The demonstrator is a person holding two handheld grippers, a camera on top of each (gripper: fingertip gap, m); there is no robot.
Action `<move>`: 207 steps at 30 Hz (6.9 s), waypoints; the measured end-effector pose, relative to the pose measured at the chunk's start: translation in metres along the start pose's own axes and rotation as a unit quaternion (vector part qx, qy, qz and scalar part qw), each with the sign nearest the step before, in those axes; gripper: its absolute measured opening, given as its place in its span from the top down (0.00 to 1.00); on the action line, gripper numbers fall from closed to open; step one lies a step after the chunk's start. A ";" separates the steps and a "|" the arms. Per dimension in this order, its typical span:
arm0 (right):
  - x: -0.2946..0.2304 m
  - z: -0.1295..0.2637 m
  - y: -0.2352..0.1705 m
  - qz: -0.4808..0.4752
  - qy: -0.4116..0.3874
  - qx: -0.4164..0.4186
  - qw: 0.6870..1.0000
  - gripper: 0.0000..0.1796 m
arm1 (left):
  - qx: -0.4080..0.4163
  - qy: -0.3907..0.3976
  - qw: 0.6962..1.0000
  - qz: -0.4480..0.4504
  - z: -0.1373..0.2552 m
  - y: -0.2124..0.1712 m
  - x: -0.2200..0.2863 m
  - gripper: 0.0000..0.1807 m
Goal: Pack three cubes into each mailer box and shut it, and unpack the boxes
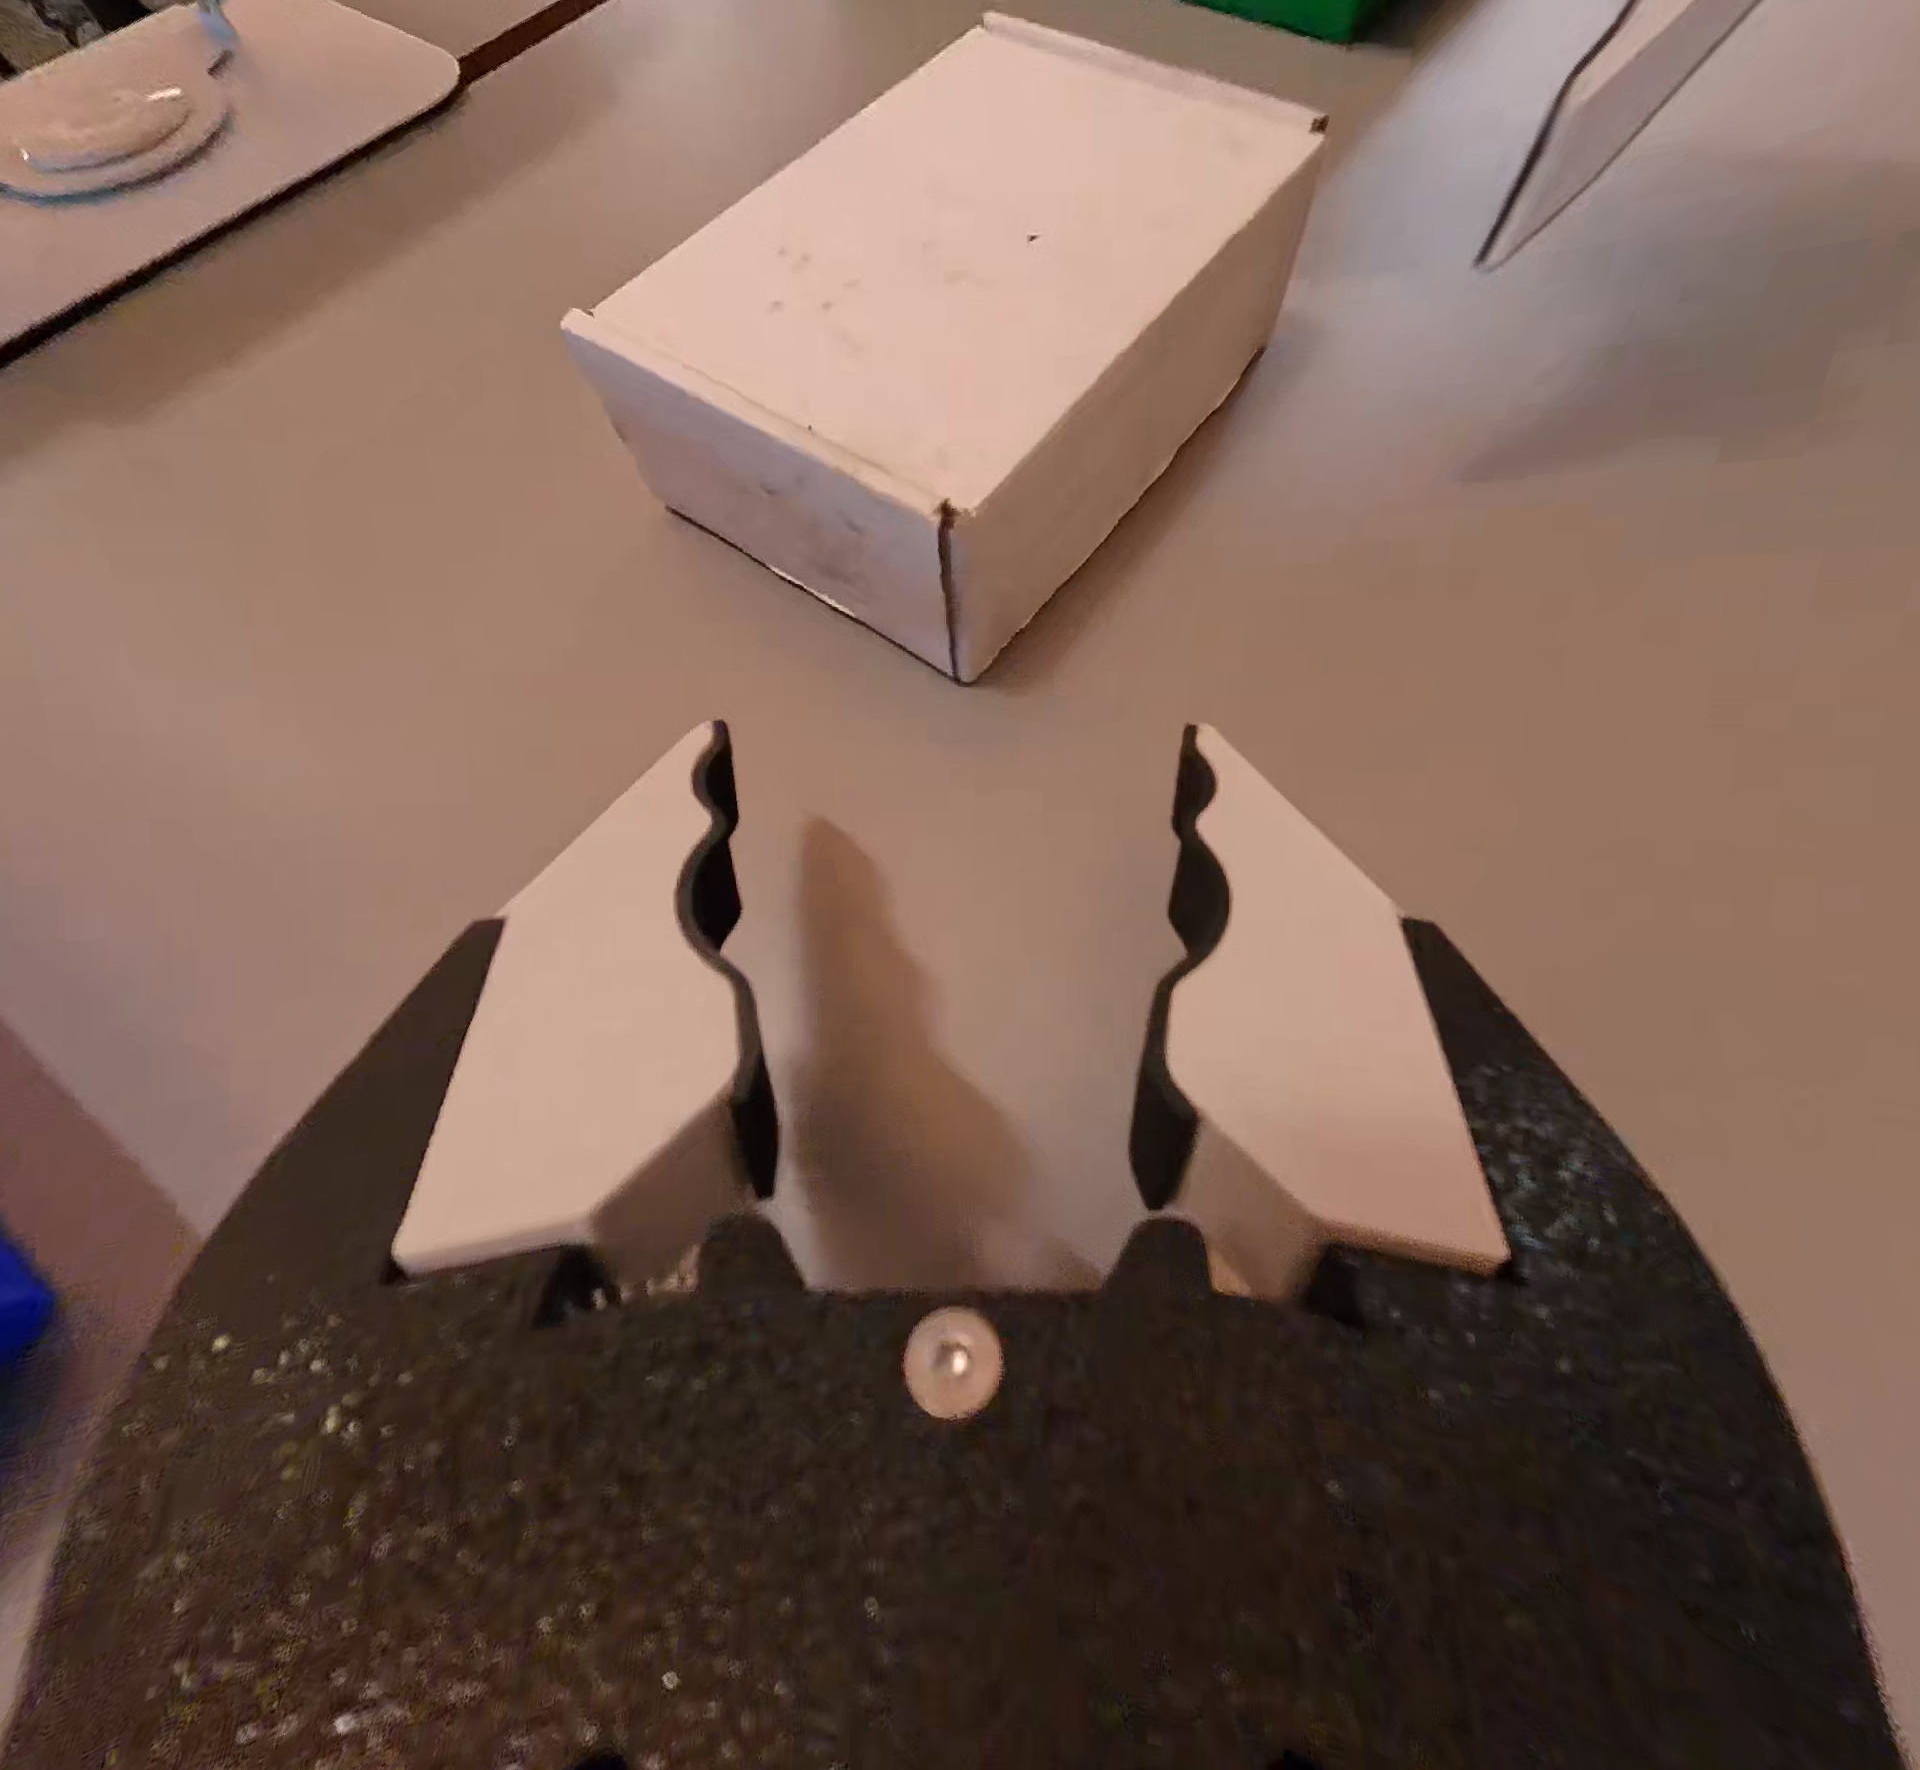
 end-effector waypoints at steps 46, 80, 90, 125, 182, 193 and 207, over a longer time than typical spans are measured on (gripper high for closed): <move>0.210 0.144 -0.105 0.101 -0.048 -0.322 0.940 0.27 | 0.015 -0.058 0.998 0.003 0.016 -0.012 0.037 0.46; 0.283 -0.021 -0.262 0.089 0.054 -0.406 0.908 0.26 | 0.037 -0.201 0.977 0.054 0.024 -0.007 0.048 0.51; 0.293 0.044 -0.246 0.038 -0.078 -0.382 0.920 0.35 | 0.017 -0.069 0.997 -0.036 0.099 -0.015 -0.012 0.48; -0.046 0.059 -0.072 -0.168 -0.200 0.103 0.960 0.30 | -0.525 0.014 0.829 -0.191 0.020 -0.037 -0.377 0.33; -0.107 0.043 -0.033 0.089 -0.141 0.107 0.980 0.50 | -0.233 -0.131 0.951 -0.154 -0.002 0.082 0.089 0.65; -0.128 0.025 0.002 0.179 -0.163 0.096 0.965 0.56 | -0.184 -0.282 0.936 -0.101 -0.030 0.073 0.058 1.00; -0.123 0.013 0.012 0.242 -0.257 0.017 0.935 0.51 | -0.150 -0.307 0.940 -0.022 -0.043 0.080 0.037 1.00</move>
Point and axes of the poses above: each gripper's, where its closed fingertips meet, z back along the fingers, y out of its top, x = y × z across the jaws, the point moved 2 cm from there along z, back along the fingers, and after that the axes turned 13 degrees about -x, right-handed, at the moved point
